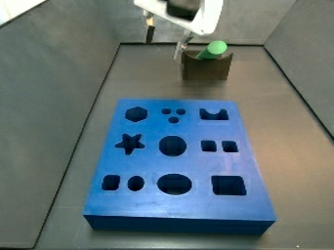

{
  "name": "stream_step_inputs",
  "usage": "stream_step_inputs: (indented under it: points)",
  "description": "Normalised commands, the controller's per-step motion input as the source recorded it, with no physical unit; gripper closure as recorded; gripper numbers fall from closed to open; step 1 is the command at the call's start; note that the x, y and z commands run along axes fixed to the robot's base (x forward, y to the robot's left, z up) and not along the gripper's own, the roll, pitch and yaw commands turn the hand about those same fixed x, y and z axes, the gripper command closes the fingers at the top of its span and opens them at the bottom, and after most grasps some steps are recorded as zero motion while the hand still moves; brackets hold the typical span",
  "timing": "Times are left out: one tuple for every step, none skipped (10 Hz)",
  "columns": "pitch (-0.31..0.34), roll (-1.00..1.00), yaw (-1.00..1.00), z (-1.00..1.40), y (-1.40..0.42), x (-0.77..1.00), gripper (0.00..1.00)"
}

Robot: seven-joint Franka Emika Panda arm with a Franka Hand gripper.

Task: Pick up the oval object. Move up. Place the oval object on the fixture. Regrasp the oval object. Move to above the board. Insert the oval object.
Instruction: Regrasp the oval object.

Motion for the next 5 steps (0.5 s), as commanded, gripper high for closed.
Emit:
stream_step_inputs:
  points:
    - [-0.251,1.00,-0.91,0.01,-0.01,-0.05,0.00]
    - [-0.256,1.00,-0.91,0.01,-0.01,-0.05,0.00]
    - [-0.256,1.00,-0.91,0.01,-0.01,-0.05,0.00]
    - [-0.250,1.00,-0.92,0.00,-0.01,-0.05,0.00]
    - [-0.241,1.00,-0.93,0.00,0.00,-0.04,0.00]
